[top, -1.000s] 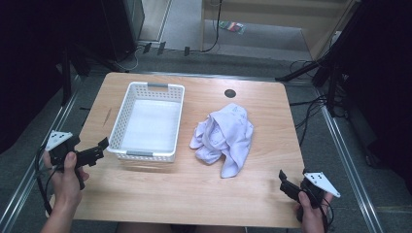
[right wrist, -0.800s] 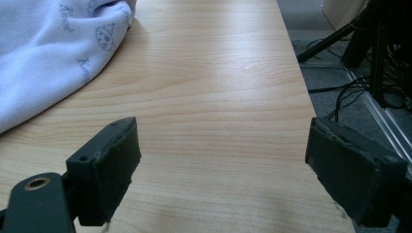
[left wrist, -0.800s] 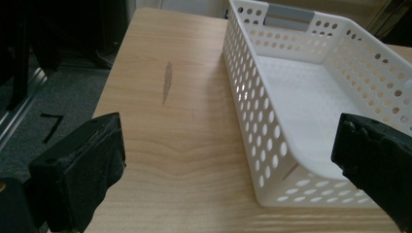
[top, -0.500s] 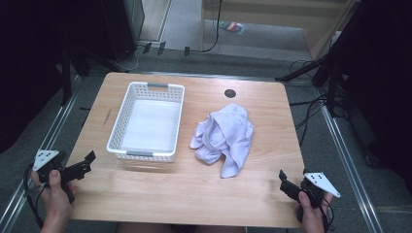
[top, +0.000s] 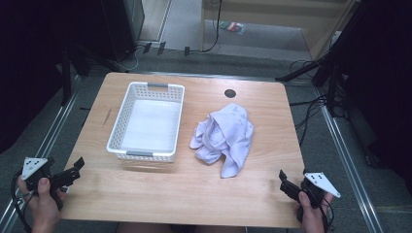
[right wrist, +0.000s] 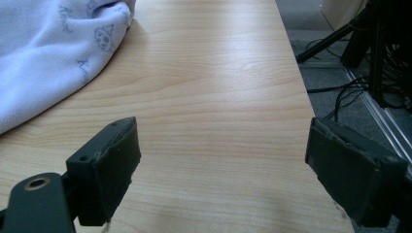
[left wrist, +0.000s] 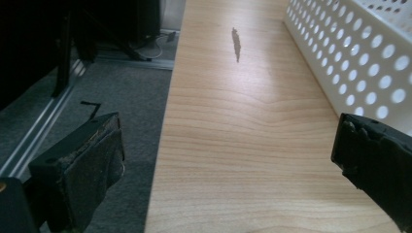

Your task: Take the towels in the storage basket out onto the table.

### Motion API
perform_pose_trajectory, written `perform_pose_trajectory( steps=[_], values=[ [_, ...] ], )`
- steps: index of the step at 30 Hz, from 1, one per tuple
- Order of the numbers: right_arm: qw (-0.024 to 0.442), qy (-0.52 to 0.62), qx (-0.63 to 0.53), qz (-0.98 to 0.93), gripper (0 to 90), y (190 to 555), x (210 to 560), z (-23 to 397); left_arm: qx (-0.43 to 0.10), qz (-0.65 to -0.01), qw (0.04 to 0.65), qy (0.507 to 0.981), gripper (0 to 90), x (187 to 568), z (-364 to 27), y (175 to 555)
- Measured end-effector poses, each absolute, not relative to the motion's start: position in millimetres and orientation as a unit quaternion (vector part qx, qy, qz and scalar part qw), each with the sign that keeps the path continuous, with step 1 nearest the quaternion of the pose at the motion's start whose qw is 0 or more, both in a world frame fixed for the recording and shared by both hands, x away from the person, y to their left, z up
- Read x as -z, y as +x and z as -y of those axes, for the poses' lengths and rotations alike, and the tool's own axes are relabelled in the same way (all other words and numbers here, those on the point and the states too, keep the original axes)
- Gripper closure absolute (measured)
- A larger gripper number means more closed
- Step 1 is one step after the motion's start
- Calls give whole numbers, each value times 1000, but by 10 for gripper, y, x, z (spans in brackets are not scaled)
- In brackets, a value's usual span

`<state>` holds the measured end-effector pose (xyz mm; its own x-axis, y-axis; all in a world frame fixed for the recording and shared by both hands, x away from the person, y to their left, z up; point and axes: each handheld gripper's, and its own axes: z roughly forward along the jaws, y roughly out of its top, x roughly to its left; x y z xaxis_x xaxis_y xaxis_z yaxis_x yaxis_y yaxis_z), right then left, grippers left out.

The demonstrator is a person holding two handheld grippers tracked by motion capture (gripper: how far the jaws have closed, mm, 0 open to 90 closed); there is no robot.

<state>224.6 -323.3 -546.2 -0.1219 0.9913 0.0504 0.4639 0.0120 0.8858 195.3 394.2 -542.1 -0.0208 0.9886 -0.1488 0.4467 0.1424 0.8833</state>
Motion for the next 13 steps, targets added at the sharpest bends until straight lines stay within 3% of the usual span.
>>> perform_pose_trajectory(
  steps=[13],
  values=[
    [324, 574, -405, -634, 127, 2245, 5462, 3233, -312, -636, 436, 556, 0, 5470, -3944, 1943]
  ],
)
